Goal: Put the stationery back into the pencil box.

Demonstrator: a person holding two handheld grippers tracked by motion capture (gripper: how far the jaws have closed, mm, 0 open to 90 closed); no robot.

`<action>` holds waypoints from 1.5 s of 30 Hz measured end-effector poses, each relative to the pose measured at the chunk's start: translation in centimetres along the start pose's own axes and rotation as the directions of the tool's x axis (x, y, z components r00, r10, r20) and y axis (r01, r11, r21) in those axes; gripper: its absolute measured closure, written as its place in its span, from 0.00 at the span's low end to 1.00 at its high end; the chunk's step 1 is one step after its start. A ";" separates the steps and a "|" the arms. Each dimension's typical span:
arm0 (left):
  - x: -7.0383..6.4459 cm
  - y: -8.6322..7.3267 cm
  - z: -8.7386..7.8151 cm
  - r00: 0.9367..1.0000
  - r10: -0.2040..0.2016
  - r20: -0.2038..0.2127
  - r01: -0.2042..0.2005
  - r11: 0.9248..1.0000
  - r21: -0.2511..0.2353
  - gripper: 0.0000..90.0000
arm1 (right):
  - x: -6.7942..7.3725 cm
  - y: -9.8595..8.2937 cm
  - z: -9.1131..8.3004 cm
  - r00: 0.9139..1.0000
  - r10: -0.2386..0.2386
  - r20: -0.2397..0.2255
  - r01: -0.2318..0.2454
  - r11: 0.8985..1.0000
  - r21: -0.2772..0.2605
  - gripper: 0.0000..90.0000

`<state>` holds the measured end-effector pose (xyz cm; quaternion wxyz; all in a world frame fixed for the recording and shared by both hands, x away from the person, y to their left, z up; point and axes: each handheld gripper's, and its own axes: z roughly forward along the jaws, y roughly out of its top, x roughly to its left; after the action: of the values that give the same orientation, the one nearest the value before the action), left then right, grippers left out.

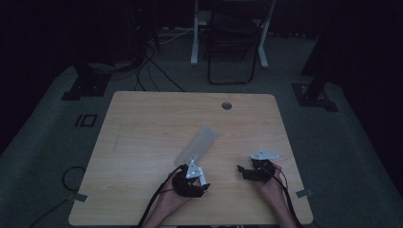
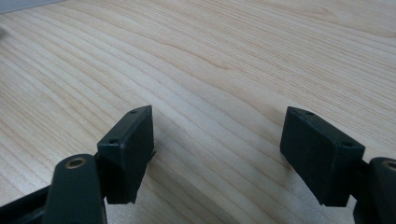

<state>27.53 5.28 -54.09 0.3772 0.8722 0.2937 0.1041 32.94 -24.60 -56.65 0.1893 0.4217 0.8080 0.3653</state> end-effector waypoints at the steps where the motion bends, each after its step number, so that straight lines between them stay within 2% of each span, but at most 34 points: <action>1: 0.0 0.1 0.1 1.000 -0.002 0.002 0.002 1.000 -0.002 0.44 | 0.0 0.0 0.0 1.000 0.000 0.000 0.000 1.000 0.000 0.29; 10: -0.2 0.4 1.1 1.000 -0.006 -0.015 0.006 1.000 0.019 0.42 | 0.0 0.0 0.0 1.000 0.000 0.000 0.000 1.000 0.000 0.29; 13: -0.2 0.4 1.2 1.000 -0.001 -0.017 0.001 1.000 0.020 0.47 | 0.0 0.0 0.0 1.000 0.000 0.000 0.000 1.000 0.000 0.29; 14: -0.2 0.4 1.2 1.000 0.013 -0.025 -0.012 1.000 0.028 0.52 | 0.0 0.0 0.0 1.000 0.000 0.000 0.000 1.000 0.000 0.29; 17: -0.1 0.3 1.1 0.999 0.020 -0.043 -0.019 0.999 0.038 0.58 | 0.0 0.0 0.0 1.000 0.000 0.000 0.000 1.000 0.000 0.29; 21: 0.0 0.1 1.1 0.996 0.033 -0.079 -0.028 0.998 0.061 0.66 | 0.0 0.0 0.0 1.000 0.000 0.000 0.000 1.000 0.000 0.29; 22: 0.0 0.1 1.1 0.994 0.040 -0.100 -0.033 0.997 0.071 0.68 | 0.0 0.0 0.0 1.000 0.000 0.000 0.000 1.000 0.000 0.29; 24: 0.0 0.0 1.2 0.992 0.052 -0.113 -0.042 0.996 0.083 0.71 | 0.0 0.0 0.0 1.000 0.000 0.000 0.000 1.000 0.000 0.29; 27: 0.2 0.1 1.3 0.993 0.048 -0.110 -0.039 0.996 0.084 0.73 | 0.0 0.0 0.0 1.000 0.000 0.000 0.000 1.000 0.000 0.29; 30: 0.2 0.2 1.5 0.993 0.040 -0.110 -0.031 0.996 0.082 0.68 | 0.0 0.0 0.0 1.000 0.000 0.000 0.000 1.000 0.000 0.29; 33: 0.4 0.3 1.7 0.993 0.025 -0.111 -0.017 0.997 0.079 0.67 | 0.0 0.0 0.0 1.000 0.000 0.000 0.000 1.000 0.000 0.29; 37: 0.5 0.4 1.7 0.994 0.021 -0.106 -0.012 0.997 0.080 0.70 | 0.0 0.0 0.0 1.000 0.000 0.000 0.000 1.000 0.000 0.29; 41: 0.8 0.3 1.5 0.995 0.022 -0.099 -0.013 0.996 0.088 0.78 | 0.0 0.0 0.0 1.000 0.000 0.000 0.000 1.000 0.000 0.29; 45: 1.0 0.1 1.2 0.995 0.022 -0.092 -0.013 0.995 0.095 0.78 | 0.0 0.0 0.0 1.000 0.000 0.000 0.000 1.000 0.000 0.29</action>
<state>28.88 5.10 -54.87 0.3205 0.8858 0.3078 0.1340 32.93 -24.60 -56.65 0.1893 0.4217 0.8080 0.3653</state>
